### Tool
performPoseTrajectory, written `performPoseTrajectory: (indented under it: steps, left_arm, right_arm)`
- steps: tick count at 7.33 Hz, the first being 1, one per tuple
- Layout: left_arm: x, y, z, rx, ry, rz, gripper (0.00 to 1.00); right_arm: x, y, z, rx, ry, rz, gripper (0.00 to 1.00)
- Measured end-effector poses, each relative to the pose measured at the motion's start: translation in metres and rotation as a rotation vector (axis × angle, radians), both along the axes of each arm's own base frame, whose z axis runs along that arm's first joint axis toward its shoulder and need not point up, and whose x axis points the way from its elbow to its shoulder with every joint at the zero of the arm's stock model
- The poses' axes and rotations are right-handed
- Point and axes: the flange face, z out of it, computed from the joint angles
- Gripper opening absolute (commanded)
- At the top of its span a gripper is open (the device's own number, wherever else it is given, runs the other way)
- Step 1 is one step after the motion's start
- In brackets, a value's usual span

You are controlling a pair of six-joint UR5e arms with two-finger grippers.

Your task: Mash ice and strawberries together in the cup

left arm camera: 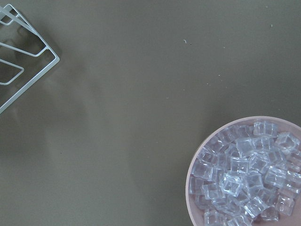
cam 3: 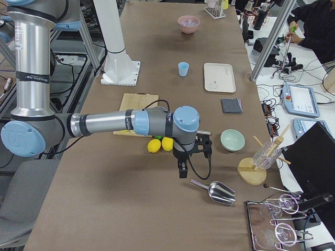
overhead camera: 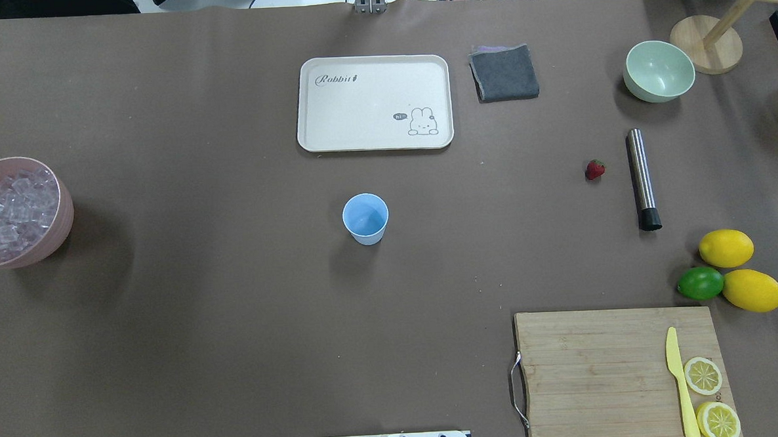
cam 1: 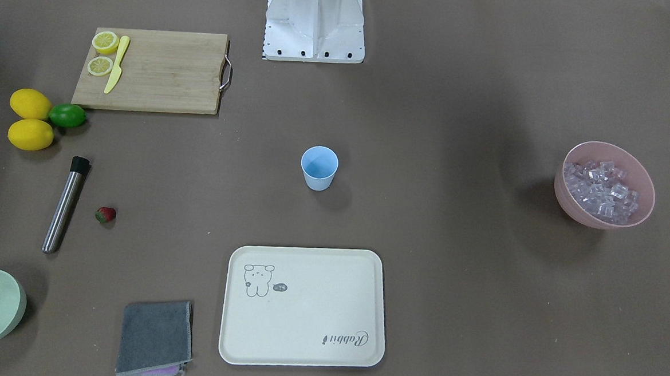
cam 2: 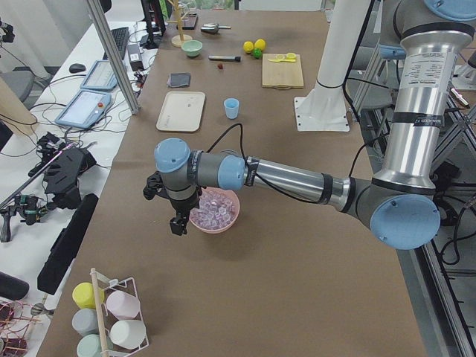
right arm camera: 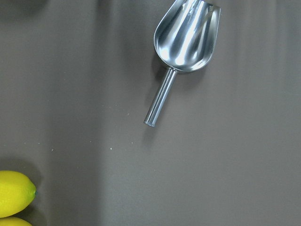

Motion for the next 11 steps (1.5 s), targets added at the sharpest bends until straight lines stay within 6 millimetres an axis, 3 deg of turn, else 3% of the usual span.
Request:
performPoseTrajectory:
  steps: [6,11]
  left_arm:
    - [-0.002,0.031,-0.001,0.006,0.000,-0.002,0.98]
    - [0.001,0.040,-0.012,0.029,0.003,0.003,0.98]
  right_arm:
    - [-0.002,0.003,0.000,-0.002,-0.021,0.000,1.00]
    - [-0.005,0.010,0.002,-0.013,-0.066,0.001,1.00]
